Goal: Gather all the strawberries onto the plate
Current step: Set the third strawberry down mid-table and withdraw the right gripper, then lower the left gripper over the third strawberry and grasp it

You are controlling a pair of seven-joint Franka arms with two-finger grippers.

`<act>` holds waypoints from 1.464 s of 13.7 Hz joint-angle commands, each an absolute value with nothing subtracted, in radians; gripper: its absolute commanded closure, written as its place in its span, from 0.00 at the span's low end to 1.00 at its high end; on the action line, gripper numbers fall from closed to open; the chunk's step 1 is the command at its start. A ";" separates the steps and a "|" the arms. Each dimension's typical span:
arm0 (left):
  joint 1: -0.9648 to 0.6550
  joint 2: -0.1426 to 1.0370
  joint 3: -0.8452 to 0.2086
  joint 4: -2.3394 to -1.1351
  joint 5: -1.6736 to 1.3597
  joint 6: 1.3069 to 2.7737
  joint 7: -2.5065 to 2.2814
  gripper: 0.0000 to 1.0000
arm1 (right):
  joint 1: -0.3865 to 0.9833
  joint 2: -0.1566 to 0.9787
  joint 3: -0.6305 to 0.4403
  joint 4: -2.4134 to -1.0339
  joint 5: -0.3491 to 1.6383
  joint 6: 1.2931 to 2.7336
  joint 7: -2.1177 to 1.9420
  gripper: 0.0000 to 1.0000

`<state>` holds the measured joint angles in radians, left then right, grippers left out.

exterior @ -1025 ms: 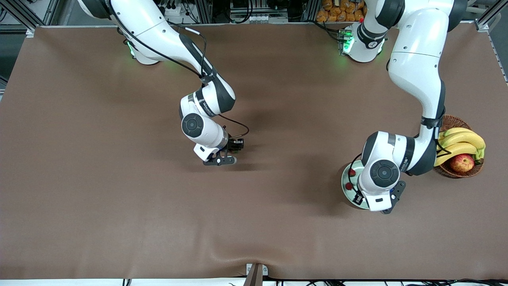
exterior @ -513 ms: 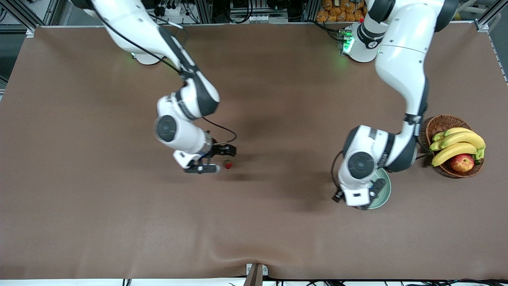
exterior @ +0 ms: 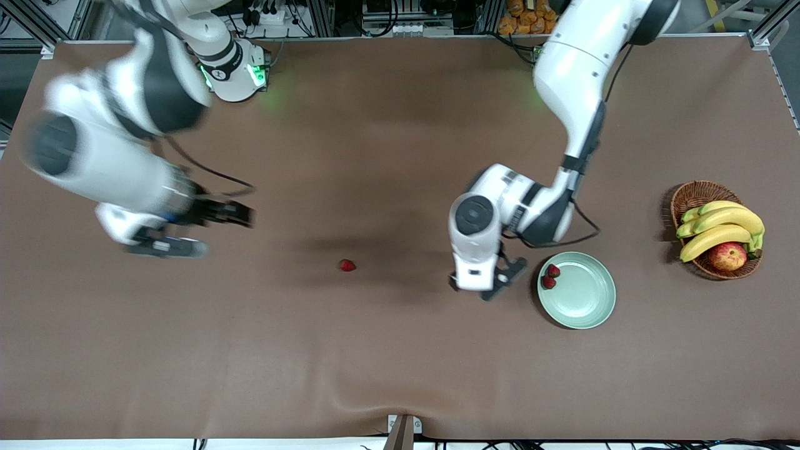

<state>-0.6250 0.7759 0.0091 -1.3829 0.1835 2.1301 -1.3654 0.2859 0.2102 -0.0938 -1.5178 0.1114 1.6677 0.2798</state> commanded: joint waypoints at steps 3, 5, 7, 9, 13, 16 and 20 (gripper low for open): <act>-0.768 0.814 0.026 -1.341 0.170 2.230 -1.486 0.00 | 0.152 0.077 -0.086 -1.474 0.026 1.557 0.134 0.00; -0.807 0.837 0.029 -1.338 0.172 2.320 -1.537 0.00 | 0.085 0.055 -0.090 -1.448 0.028 1.496 0.014 0.00; -0.842 0.863 0.031 -1.336 0.173 2.434 -1.589 0.00 | 0.025 0.034 -0.095 -1.442 0.023 1.457 -0.063 0.00; -0.873 0.920 0.037 -1.280 0.173 2.512 -1.615 0.00 | 0.005 0.026 -0.097 -1.436 0.015 1.456 -0.094 0.00; -0.971 1.009 0.141 -1.210 0.176 2.660 -1.602 0.00 | -0.014 -0.005 -0.092 -1.437 0.020 1.320 -0.071 0.00; -1.054 1.054 0.248 -1.201 0.178 2.706 -1.550 0.00 | -0.014 -0.029 -0.092 -1.436 0.009 1.307 -0.077 0.00; -1.062 1.094 0.264 -1.174 0.178 2.778 -1.545 0.00 | -0.025 -0.031 -0.124 -1.436 0.006 1.226 -0.074 0.00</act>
